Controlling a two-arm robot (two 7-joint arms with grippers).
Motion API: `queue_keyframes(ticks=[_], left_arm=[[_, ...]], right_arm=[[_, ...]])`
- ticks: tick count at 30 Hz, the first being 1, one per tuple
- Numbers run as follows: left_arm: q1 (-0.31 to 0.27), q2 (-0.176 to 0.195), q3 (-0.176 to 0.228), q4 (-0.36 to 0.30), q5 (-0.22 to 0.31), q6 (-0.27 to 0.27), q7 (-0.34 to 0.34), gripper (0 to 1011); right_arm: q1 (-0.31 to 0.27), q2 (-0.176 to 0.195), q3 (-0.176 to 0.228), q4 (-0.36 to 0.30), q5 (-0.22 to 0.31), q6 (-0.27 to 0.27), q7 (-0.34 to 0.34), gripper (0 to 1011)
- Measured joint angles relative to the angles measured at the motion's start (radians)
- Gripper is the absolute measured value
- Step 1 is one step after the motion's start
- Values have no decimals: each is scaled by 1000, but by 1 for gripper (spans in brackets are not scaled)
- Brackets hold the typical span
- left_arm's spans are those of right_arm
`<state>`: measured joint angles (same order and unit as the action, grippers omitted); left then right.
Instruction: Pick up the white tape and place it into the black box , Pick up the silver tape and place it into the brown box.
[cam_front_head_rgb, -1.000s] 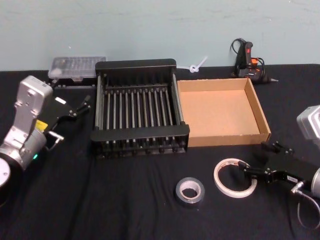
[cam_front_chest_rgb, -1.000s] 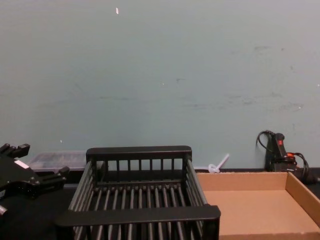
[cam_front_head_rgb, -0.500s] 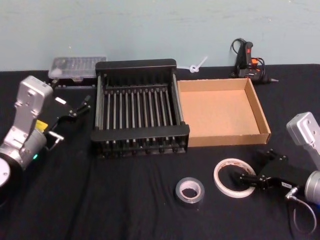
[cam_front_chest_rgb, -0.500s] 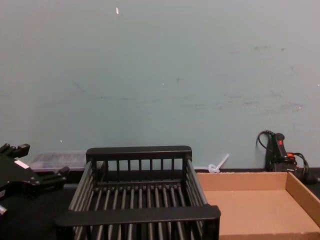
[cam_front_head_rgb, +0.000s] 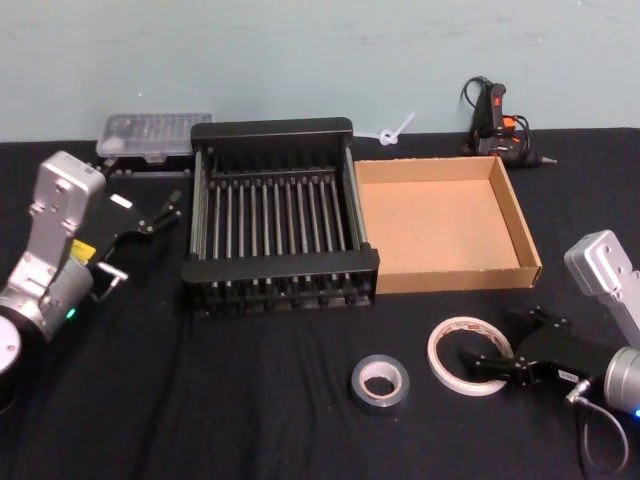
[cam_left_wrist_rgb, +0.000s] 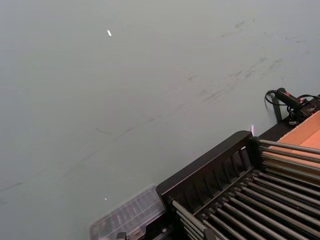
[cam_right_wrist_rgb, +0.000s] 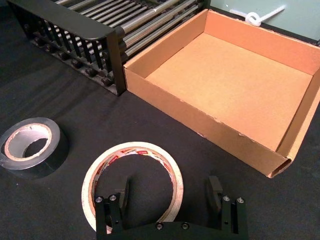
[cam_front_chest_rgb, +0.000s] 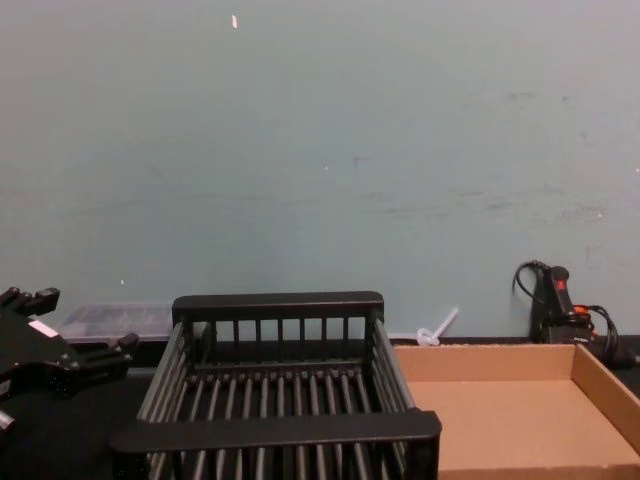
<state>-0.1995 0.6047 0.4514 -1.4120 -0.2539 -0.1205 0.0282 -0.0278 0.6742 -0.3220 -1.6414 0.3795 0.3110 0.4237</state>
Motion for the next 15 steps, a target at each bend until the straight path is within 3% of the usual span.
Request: queue_keyframes(ticks=[15], left_arm=[[0,0,0,0,0,0,0,1001]], right_arm=[[6,-4,-3,9,-4,11,10,1003]])
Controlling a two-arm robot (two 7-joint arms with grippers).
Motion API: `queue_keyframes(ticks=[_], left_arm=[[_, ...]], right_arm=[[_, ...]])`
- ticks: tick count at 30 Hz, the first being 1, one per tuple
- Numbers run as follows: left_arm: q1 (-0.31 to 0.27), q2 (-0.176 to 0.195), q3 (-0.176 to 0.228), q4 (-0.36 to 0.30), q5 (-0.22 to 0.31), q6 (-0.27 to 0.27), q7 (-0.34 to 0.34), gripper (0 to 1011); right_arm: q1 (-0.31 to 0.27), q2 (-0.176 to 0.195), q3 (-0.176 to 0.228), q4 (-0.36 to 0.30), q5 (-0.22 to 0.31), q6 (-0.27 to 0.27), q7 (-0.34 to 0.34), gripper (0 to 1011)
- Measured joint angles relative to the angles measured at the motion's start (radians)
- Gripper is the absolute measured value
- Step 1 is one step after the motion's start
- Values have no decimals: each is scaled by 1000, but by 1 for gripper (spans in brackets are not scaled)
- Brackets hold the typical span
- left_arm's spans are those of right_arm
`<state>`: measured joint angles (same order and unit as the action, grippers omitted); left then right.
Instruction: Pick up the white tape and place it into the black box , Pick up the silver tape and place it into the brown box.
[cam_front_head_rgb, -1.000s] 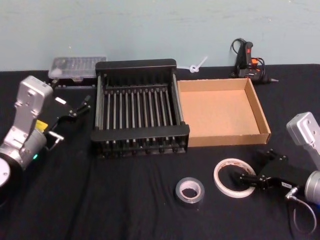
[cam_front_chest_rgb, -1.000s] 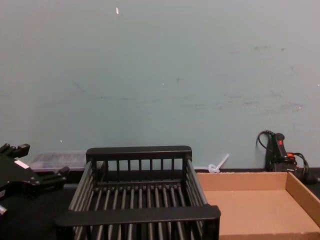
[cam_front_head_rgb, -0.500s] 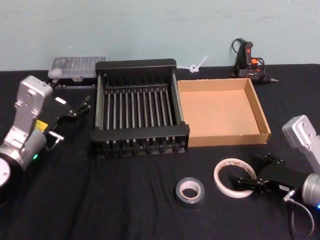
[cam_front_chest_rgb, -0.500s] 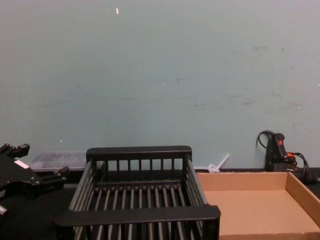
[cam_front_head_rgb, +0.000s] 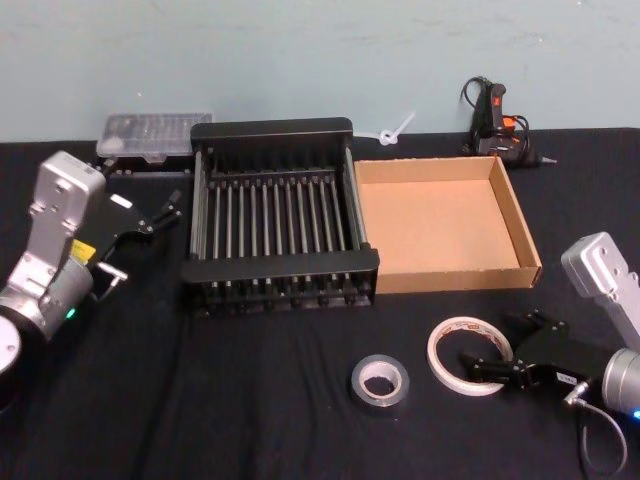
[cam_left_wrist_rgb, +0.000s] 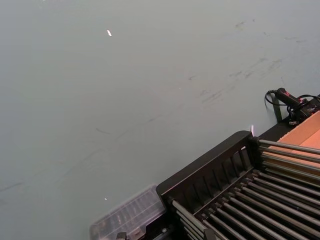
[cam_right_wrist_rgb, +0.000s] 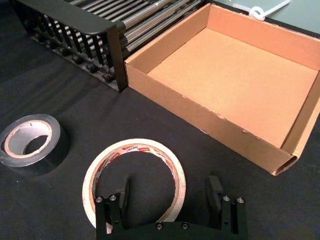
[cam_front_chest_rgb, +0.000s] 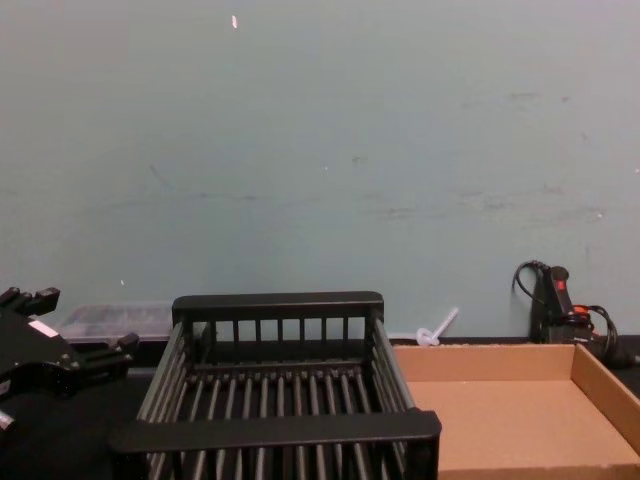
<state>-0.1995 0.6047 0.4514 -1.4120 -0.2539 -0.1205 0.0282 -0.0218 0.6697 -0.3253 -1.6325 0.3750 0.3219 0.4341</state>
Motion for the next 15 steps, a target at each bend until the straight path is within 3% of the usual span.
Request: queue_keyframes(ticks=[15], left_arm=[[0,0,0,0,0,0,0,1001]], right_arm=[[5,1,-6,5,-5,2,9,1002]])
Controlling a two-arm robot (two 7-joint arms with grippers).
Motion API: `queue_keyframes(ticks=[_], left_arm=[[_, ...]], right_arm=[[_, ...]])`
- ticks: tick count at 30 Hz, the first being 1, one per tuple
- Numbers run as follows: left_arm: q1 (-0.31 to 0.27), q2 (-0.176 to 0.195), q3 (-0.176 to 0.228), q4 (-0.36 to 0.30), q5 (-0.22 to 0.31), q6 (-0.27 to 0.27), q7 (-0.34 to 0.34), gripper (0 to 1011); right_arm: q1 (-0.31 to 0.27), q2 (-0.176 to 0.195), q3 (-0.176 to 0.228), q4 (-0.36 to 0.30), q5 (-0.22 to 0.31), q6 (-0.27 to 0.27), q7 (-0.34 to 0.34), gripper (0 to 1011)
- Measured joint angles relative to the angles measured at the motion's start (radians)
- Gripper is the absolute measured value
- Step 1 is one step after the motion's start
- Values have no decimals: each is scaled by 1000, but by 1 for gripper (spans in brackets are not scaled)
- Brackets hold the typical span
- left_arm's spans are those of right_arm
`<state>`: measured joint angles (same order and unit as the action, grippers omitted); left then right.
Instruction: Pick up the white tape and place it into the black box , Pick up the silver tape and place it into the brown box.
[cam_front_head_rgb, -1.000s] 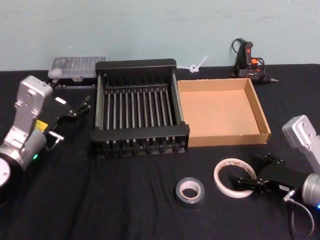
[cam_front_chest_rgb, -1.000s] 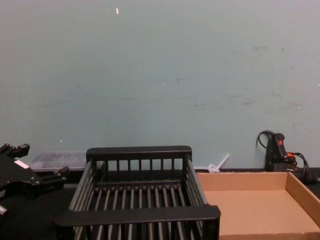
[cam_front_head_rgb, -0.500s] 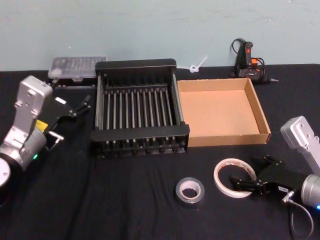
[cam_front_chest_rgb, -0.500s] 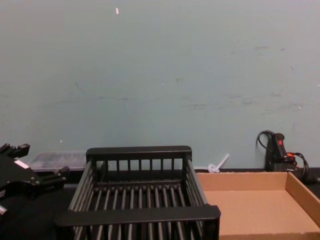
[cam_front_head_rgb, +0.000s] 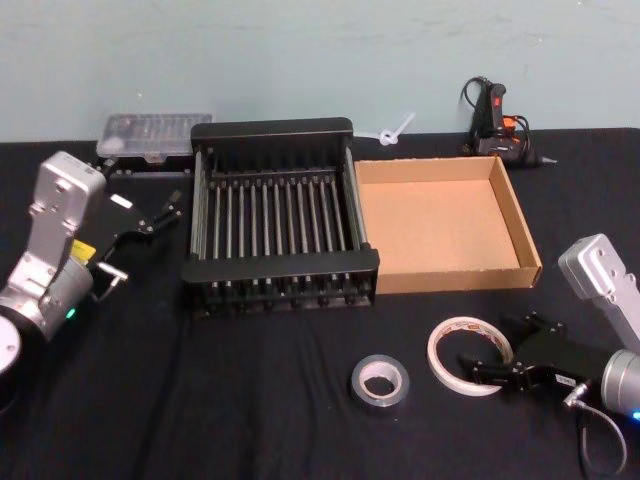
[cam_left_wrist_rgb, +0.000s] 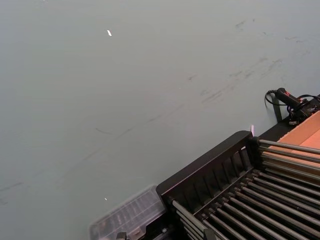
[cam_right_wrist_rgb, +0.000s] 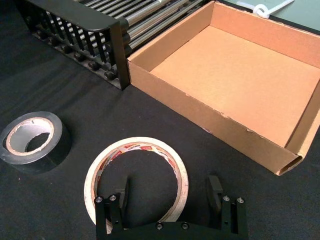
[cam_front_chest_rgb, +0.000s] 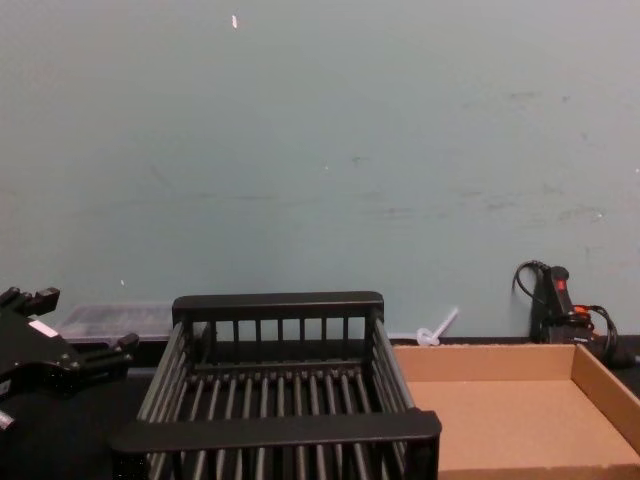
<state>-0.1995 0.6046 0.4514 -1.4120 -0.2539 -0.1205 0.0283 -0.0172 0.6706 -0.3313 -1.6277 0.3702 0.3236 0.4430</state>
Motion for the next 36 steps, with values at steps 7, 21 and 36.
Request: queue_keyframes(ticks=[7,21,36], left_arm=[[0,0,0,0,0,0,0,1001],[0,0,0,0,0,0,0,1001],[0,0,0,0,0,0,0,1001]], right_arm=[[3,1,-4,0,-2,-5,7,1002],[8,2,-11,5,-5,-6,11,1002],[8,1,-11,5,-5,-7,11,1002]])
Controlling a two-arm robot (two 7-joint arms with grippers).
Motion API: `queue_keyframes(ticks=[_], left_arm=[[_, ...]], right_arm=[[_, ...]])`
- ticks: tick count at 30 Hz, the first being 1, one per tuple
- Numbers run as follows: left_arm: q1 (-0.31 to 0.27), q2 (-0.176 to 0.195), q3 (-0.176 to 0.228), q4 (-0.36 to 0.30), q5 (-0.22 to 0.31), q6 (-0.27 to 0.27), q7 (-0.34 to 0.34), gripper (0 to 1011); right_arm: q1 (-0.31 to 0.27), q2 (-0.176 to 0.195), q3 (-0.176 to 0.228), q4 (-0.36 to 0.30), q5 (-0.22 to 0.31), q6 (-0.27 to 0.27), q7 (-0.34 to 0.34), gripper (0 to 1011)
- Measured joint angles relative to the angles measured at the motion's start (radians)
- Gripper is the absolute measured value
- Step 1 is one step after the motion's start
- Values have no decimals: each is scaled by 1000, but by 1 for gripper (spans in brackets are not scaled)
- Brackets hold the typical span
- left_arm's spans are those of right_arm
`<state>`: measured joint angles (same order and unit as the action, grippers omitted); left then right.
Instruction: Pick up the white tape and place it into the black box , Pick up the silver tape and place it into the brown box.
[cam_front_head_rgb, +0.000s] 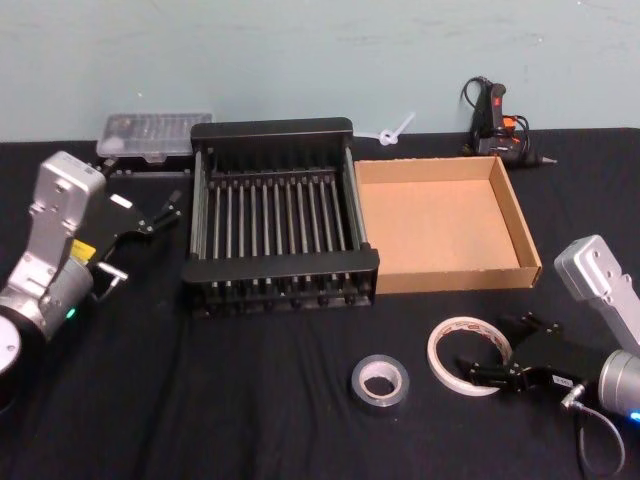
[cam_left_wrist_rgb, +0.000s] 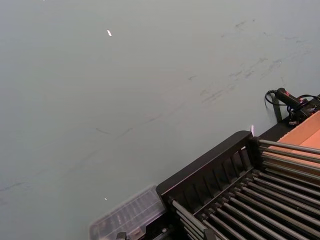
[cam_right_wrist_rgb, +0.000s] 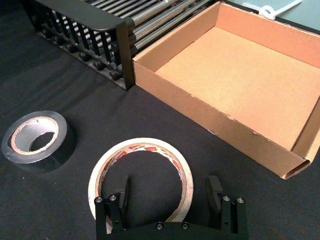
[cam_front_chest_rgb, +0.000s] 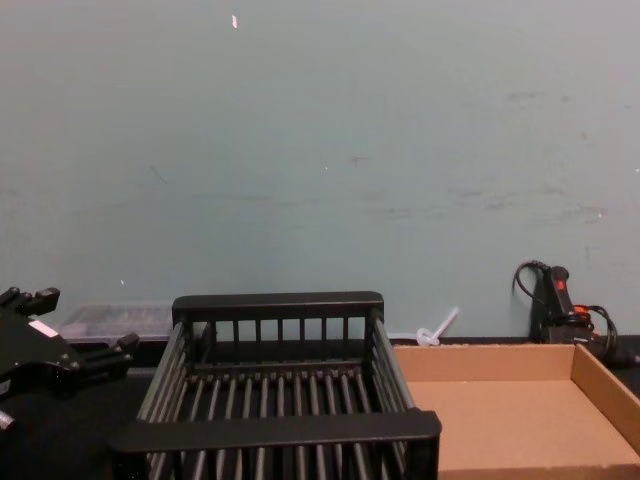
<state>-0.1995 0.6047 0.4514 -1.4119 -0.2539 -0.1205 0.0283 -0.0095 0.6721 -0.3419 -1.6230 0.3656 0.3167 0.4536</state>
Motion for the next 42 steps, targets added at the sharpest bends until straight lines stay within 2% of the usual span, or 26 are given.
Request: queue_keyframes(ticks=[6,10,19,20,22,24,25,32,33,36,42], left_arm=[[0,0,0,0,0,0,0,1001],[0,0,0,0,0,0,0,1001],[0,0,0,0,0,0,0,1001],[0,0,0,0,0,0,0,1001],[0,0,0,0,0,0,0,1001],[0,0,0,0,0,0,0,1001],[0,0,0,0,0,0,0,1002],[0,0,0,0,0,0,0,1001],[0,0,0,0,0,0,0,1001],[0,0,0,0,0,0,0,1001],[0,0,0,0,0,0,0,1001]], right_arm=[[0,0,0,-1,0,0,-1,995],[0,0,1,-1,0,0,-1,924],[0,0,1,-1,0,0,-1,648],[0,0,1,-1,0,0,-1,648],[0,0,1,-1,0,0,-1,541],[0,0,1,-1,0,0,-1,522],[0,0,1,-1,0,0,-1,460],[0,0,1,-1,1,0,-1,255],[0,0,1,-1,1,0,-1,197],[0,0,1,-1,1,0,-1,126],[0,0,1,-1,1,0,-1,99]])
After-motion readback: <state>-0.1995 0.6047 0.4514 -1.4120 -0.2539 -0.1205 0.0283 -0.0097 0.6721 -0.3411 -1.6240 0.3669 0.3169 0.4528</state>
